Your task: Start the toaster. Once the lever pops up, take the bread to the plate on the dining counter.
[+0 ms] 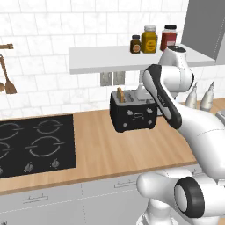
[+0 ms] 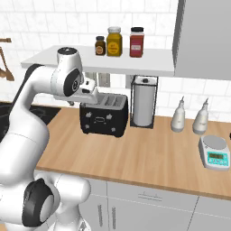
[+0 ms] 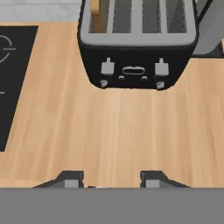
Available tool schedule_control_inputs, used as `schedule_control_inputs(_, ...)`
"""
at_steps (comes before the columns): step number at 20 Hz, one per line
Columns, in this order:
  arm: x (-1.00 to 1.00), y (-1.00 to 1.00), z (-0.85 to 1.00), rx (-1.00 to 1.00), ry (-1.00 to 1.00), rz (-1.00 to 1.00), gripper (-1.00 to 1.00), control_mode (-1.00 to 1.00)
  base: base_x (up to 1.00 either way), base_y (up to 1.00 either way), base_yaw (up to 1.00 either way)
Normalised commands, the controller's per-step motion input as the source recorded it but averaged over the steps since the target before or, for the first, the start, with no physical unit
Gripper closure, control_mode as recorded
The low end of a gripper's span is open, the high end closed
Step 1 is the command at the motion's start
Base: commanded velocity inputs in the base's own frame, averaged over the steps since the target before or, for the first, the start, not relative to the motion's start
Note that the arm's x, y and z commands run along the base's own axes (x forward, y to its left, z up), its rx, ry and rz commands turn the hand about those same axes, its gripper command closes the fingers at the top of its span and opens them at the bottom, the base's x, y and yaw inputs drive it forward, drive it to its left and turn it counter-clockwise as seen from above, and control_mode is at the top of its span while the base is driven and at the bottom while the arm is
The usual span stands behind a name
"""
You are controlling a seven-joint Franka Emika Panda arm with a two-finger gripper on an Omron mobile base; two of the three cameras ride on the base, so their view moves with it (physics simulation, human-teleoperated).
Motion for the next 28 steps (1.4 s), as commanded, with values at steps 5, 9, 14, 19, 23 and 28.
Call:
schedule_control_inputs(5, 0.00, 0.20, -0.22, 0.00, 0.00, 0.00, -1.00, -1.00, 0.00, 0.00, 0.00)
schedule_control_inputs(9, 0.01, 0.37, -0.52, -0.01, 0.00, 0.00, -1.00, -1.00, 0.00, 0.00, 0.00)
schedule_control_inputs(14, 0.19, 0.29, -0.39, 0.00, 0.00, 0.00, -1.00, -1.00, 0.00, 0.00, 0.00)
schedule_control_inputs(19, 0.45, 0.07, -0.13, 0.00, 0.00, 0.00, -1.00, -1.00, 0.00, 0.00, 0.00)
schedule_control_inputs(23, 0.41, 0.13, -0.26, 0.00, 0.01, 0.00, -1.00, -1.00, 0.00, 0.00, 0.00)
schedule_control_inputs(28, 0.32, 0.26, -0.30, 0.00, 0.02, 0.00, -1.00, -1.00, 0.00, 0.00, 0.00)
